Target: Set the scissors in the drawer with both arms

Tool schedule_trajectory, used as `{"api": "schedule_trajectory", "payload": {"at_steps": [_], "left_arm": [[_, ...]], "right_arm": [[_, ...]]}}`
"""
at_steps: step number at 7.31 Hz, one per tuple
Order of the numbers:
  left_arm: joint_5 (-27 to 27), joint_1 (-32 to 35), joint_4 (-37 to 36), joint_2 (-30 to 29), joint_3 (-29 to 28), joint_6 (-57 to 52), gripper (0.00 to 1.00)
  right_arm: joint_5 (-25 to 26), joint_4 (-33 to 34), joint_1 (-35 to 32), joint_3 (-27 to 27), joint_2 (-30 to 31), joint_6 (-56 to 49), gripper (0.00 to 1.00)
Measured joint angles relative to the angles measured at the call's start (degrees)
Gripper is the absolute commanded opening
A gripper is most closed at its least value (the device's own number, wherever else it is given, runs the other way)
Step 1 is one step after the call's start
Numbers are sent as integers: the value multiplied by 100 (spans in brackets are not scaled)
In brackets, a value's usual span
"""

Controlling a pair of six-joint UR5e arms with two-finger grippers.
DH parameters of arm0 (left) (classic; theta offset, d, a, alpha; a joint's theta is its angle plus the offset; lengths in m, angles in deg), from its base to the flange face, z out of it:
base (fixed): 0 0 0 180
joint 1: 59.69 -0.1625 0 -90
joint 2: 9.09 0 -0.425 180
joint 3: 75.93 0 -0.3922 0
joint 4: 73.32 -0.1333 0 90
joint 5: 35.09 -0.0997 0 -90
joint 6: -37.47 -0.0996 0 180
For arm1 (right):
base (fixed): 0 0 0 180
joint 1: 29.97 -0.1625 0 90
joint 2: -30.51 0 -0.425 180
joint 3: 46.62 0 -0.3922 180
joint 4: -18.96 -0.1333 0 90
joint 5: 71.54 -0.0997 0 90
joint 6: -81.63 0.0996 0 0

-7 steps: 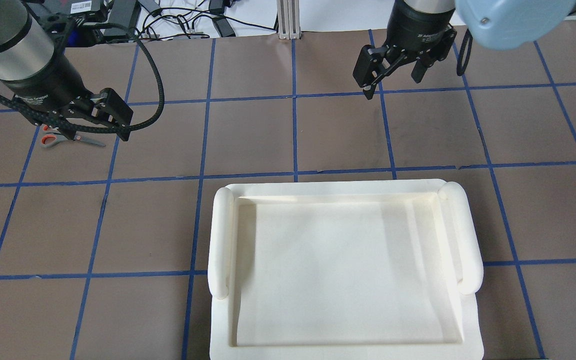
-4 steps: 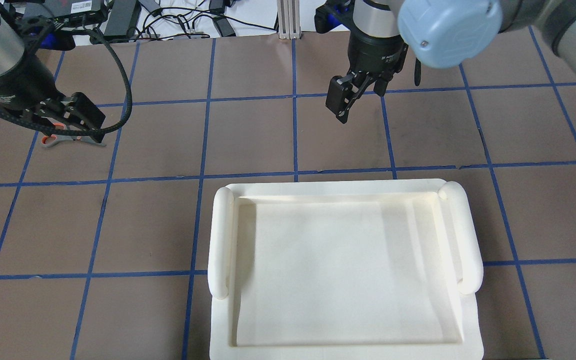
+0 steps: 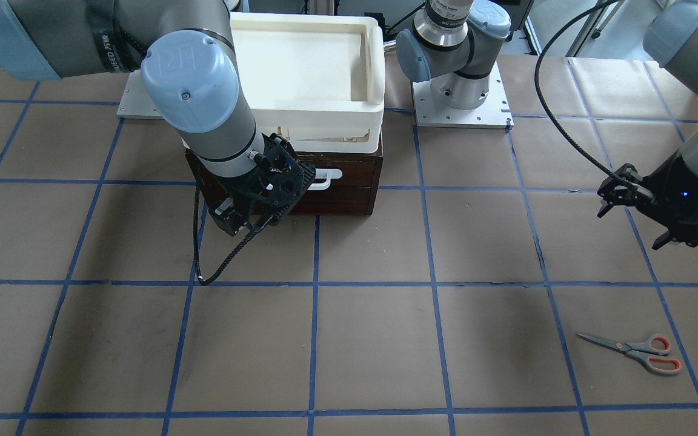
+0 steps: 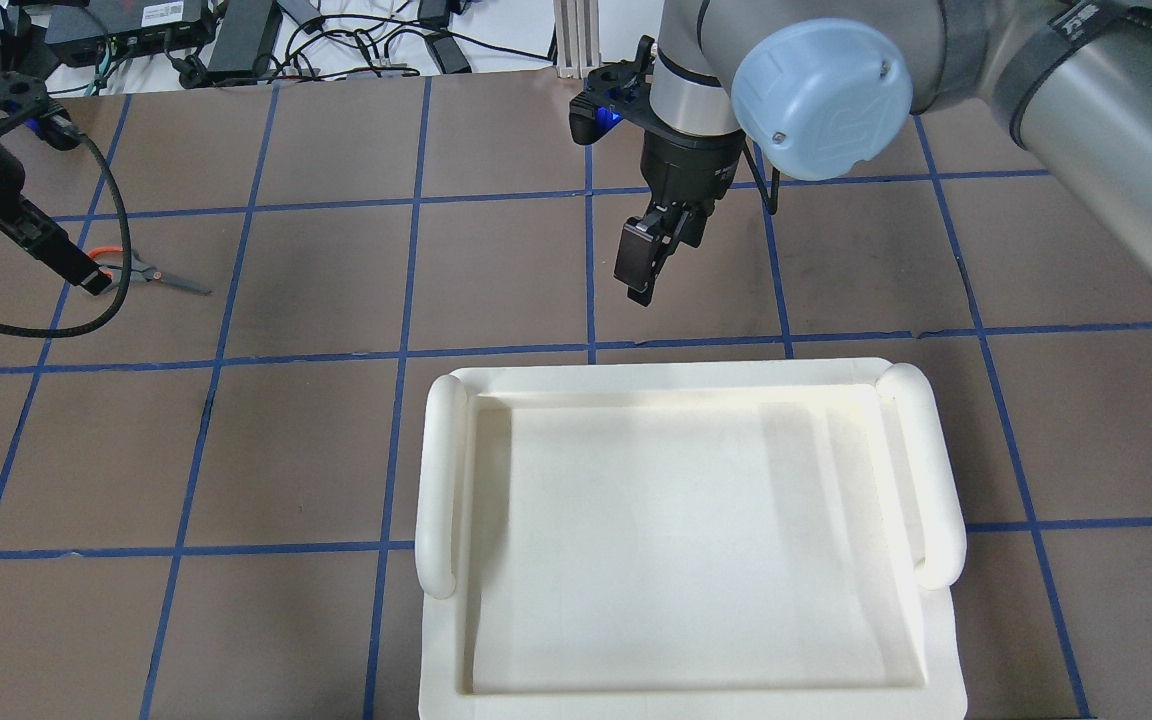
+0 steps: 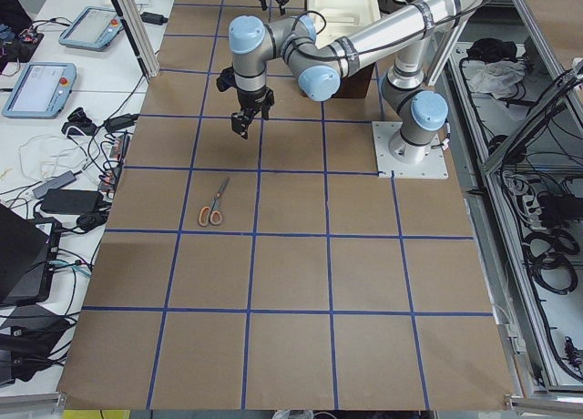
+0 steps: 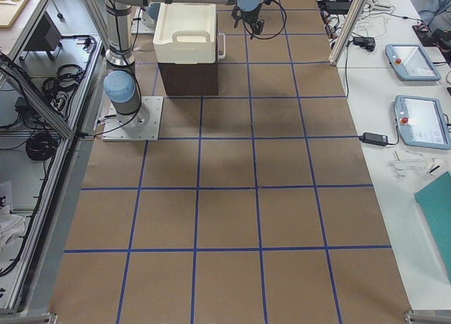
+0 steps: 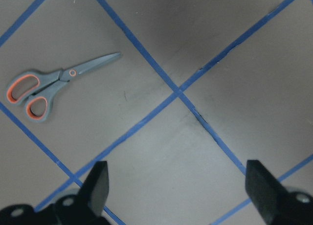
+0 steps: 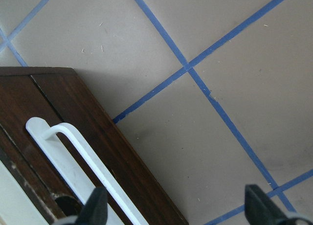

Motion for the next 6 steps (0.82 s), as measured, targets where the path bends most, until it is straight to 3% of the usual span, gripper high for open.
{"api": "schedule_trajectory", "payload": {"at_steps": [4, 6], "left_arm": [[15, -277, -1557, -1161, -68, -2537, 100], [239, -460, -1886, -1646, -219, -3617, 100]], "right_arm": [[61, -2, -41, 555, -22, -1988, 100], [107, 33, -86, 620, -107, -2478, 100]]}}
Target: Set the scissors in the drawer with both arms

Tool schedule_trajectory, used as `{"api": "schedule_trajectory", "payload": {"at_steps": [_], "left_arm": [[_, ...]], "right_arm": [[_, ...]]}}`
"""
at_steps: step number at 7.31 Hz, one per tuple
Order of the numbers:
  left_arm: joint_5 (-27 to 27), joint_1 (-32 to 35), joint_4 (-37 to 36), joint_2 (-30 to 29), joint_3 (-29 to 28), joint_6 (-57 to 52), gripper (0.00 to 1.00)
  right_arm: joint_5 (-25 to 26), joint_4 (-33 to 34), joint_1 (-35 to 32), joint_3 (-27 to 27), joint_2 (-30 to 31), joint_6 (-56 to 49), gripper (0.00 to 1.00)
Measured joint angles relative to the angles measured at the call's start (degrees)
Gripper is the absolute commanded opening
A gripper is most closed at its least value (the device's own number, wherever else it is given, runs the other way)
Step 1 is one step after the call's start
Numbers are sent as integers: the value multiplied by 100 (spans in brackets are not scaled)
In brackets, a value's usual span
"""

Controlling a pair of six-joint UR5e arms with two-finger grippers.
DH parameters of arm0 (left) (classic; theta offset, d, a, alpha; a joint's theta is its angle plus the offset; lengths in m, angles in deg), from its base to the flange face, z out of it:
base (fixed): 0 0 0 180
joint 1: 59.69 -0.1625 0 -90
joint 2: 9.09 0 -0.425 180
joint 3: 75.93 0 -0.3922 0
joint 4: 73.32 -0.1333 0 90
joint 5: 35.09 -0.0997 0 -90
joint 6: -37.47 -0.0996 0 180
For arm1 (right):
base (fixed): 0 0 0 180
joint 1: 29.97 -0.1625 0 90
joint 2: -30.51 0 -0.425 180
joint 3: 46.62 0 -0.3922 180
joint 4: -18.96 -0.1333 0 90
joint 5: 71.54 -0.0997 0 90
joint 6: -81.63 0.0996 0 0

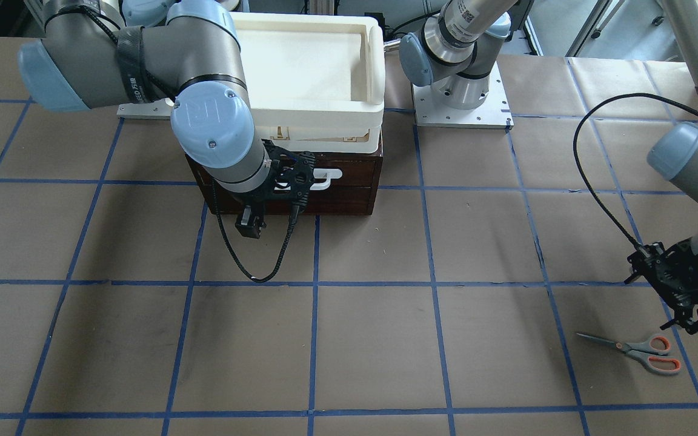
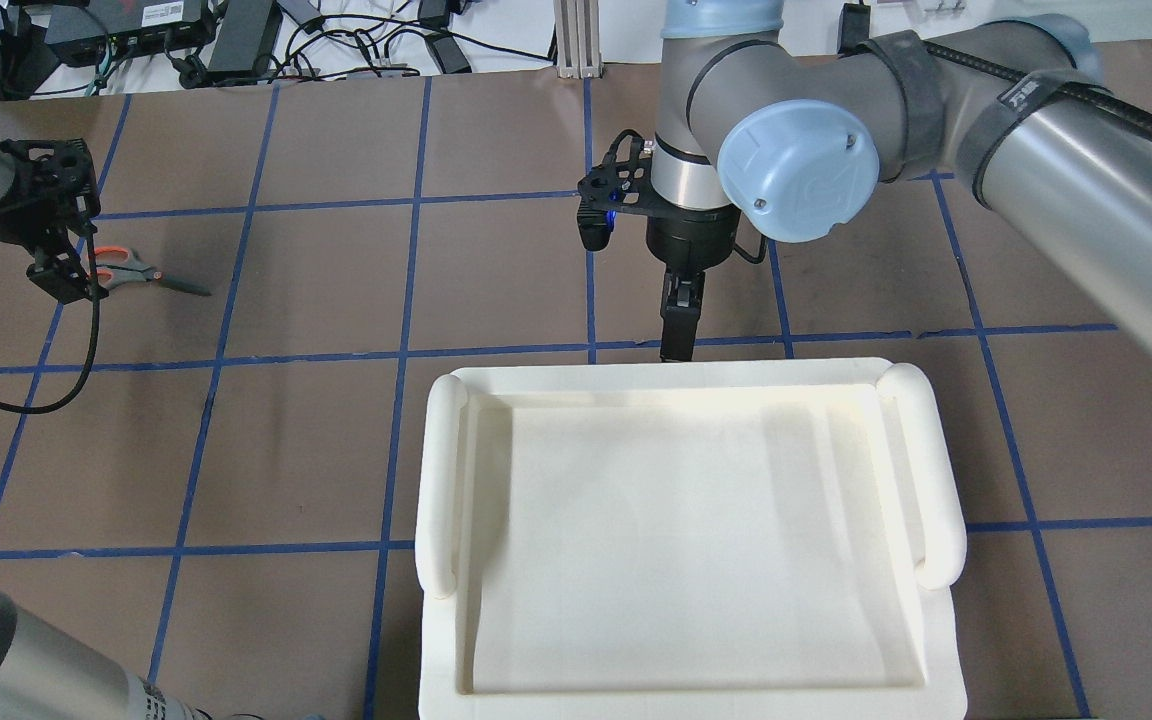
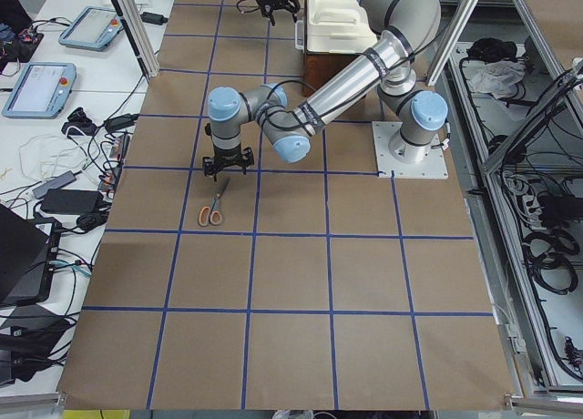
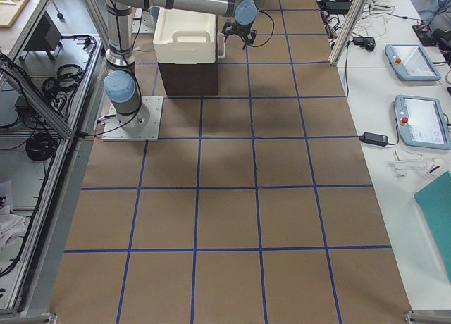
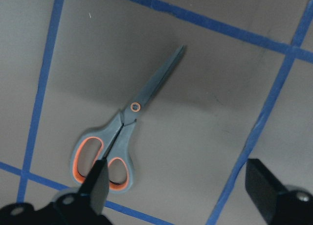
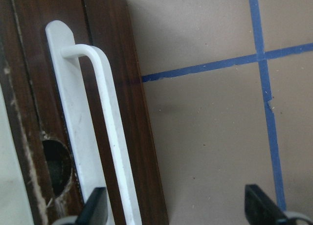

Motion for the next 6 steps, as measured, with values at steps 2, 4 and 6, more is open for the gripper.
{"api": "schedule_trajectory", "payload": {"at_steps": [2, 4, 6], "left_arm": [[146, -64, -86, -481, -344, -1026, 100], [312, -72, -102, -863, -626, -1705, 91], [362, -74, -106, -1164, -913, -2101, 91]], "right_arm": [[200, 44, -198, -160, -195, -80, 100], [322, 24, -348, -304, -331, -106, 100], [336, -46, -370, -385, -392, -122, 100]]}}
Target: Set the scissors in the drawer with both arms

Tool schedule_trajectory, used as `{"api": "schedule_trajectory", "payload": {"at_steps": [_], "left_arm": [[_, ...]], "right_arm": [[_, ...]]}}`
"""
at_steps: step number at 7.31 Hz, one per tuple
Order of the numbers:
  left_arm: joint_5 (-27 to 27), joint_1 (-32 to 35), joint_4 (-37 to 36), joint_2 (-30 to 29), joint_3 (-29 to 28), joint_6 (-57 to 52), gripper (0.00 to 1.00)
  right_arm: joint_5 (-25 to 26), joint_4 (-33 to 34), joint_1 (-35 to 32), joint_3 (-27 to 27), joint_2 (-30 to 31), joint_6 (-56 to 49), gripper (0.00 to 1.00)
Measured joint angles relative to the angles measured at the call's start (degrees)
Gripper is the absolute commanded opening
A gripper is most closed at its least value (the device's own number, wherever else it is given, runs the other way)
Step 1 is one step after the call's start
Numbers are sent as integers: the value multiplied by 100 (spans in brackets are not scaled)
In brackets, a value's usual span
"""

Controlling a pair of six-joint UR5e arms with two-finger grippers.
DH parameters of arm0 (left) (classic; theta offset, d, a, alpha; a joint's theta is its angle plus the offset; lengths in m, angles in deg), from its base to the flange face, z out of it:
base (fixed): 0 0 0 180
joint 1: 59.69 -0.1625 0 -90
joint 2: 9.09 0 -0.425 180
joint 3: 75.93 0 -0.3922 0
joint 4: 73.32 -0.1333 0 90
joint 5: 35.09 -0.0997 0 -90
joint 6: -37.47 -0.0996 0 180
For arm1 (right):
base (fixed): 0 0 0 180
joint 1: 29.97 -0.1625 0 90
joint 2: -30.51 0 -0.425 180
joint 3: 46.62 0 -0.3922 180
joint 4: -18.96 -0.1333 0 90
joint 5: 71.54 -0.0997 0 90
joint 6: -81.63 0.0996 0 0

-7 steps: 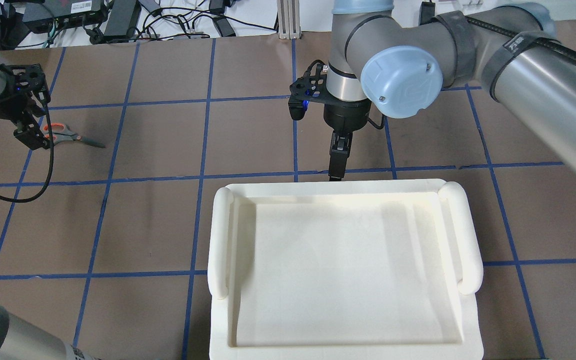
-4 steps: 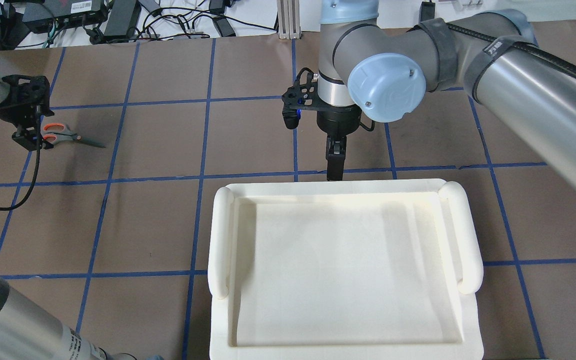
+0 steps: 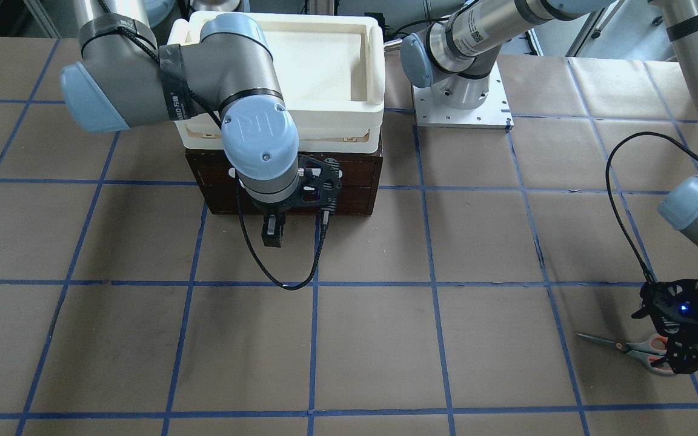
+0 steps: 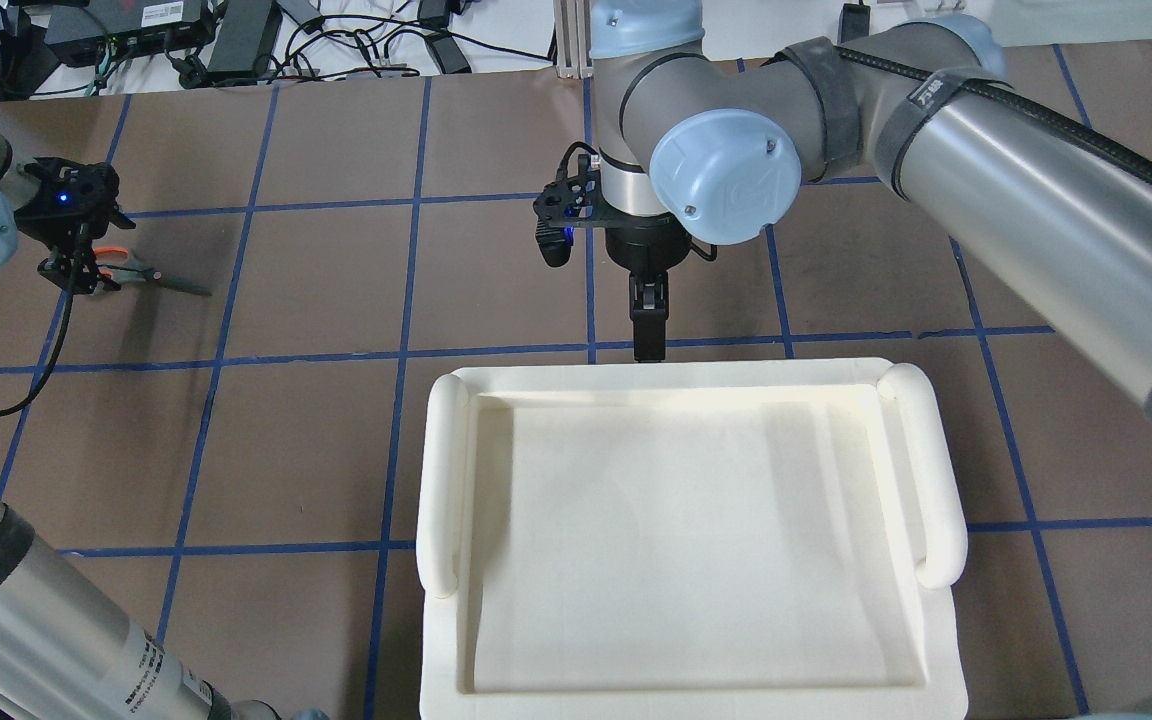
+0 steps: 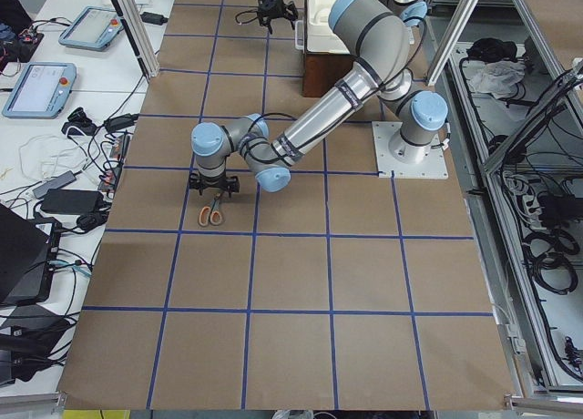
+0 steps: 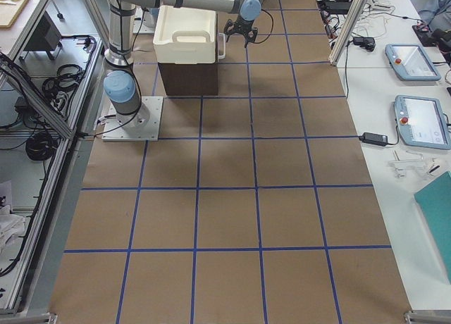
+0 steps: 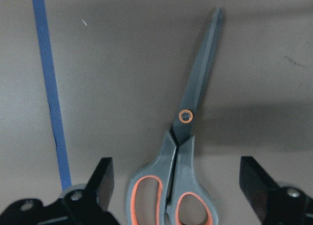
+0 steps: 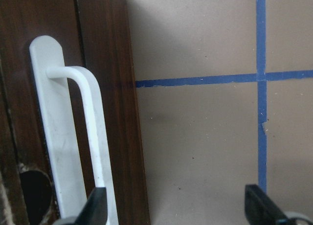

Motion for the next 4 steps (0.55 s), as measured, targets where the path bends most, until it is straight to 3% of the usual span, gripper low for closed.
{"api": "schedule_trajectory", "payload": {"at_steps": [4], "left_arm": [[79, 28, -26, -268, -195, -159, 90]], "right_arm": [[27, -317, -12, -44, -123, -15, 100]]}}
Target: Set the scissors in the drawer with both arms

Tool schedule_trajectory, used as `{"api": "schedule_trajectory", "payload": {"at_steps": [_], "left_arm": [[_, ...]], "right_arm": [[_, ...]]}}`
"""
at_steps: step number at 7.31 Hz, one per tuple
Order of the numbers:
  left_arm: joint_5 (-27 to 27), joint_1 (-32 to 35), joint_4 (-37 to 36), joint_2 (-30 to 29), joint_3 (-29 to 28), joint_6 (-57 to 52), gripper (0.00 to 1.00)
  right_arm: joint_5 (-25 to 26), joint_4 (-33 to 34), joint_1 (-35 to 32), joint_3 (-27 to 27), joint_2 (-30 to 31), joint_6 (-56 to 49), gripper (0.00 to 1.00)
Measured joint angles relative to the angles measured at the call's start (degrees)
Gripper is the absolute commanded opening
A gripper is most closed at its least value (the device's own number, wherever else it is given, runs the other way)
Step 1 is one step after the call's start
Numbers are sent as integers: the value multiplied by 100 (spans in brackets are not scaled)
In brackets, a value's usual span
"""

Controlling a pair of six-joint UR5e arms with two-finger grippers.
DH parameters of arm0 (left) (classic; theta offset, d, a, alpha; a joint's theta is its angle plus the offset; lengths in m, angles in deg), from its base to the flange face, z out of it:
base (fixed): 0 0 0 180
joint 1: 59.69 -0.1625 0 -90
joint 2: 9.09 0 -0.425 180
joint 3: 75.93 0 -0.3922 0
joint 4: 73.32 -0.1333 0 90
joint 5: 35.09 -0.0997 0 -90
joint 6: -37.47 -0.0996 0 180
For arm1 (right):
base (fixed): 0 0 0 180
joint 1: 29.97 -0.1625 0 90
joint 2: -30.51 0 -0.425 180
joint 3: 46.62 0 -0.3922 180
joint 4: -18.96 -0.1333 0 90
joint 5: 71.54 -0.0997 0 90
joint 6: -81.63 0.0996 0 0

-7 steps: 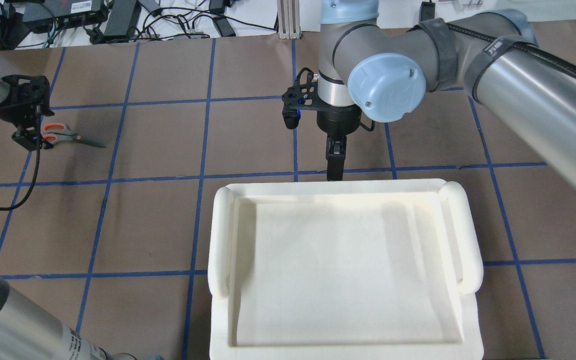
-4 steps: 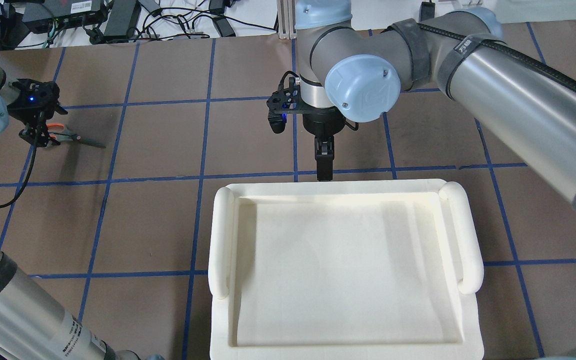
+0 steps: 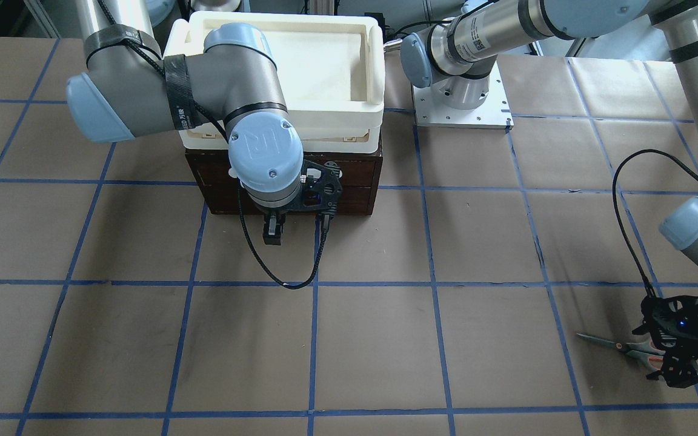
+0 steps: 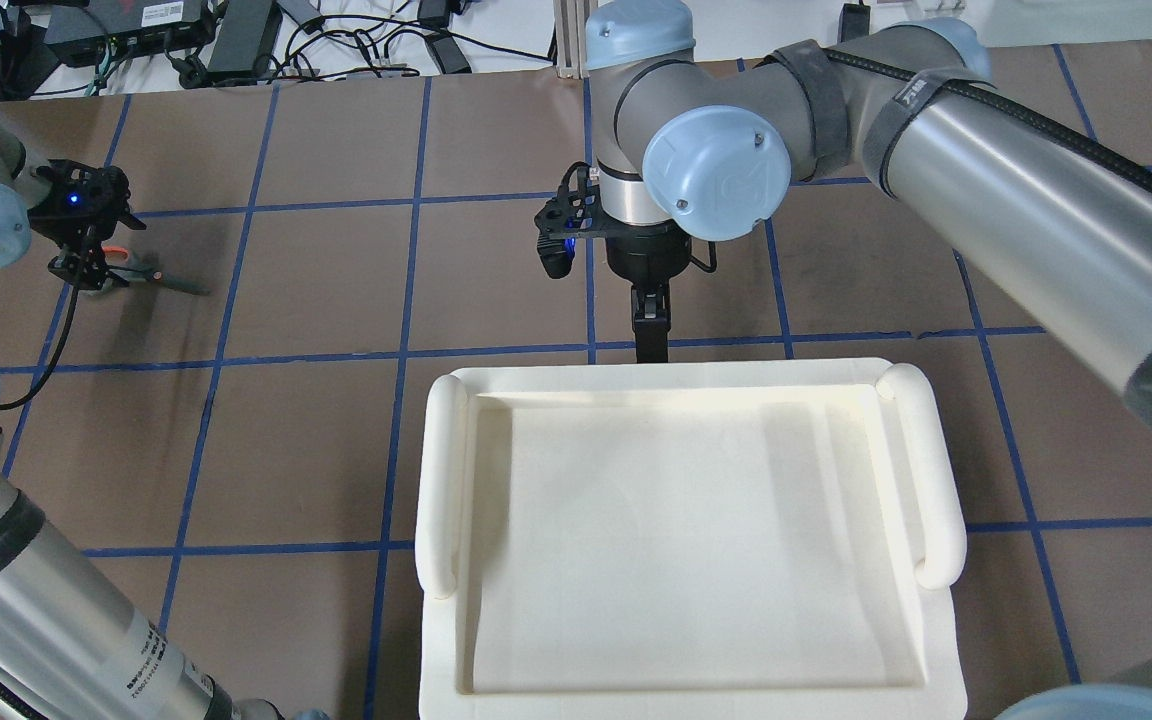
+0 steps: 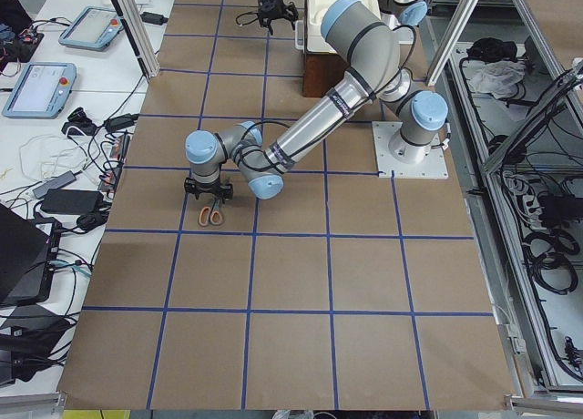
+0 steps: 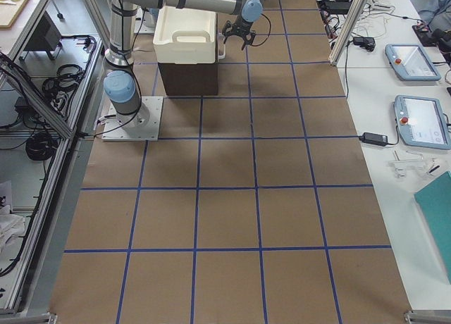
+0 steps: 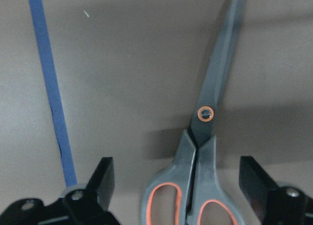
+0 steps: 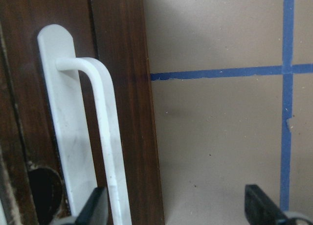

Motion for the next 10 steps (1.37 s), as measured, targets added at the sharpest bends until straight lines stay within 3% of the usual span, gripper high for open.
{"api": "schedule_trajectory", "payload": {"at_steps": [5, 6, 7, 8, 10], "left_arm": [[148, 50, -10, -134, -13, -10, 85], [98, 50, -10, -136, -16, -6, 68], [41, 51, -10, -137, -26, -6, 43], [9, 51, -10, -137, -39, -12, 0], [-6, 51, -16, -129, -46, -28, 0]], "right_arm": [[128, -186, -37, -9, -128, -24, 100], [145, -229, -41, -12, -131, -28, 100], [149, -244, -43, -15, -134, -30, 100], [150, -243, -47, -14, -135, -31, 100], [154, -202, -51, 1, -143, -41, 100]]}}
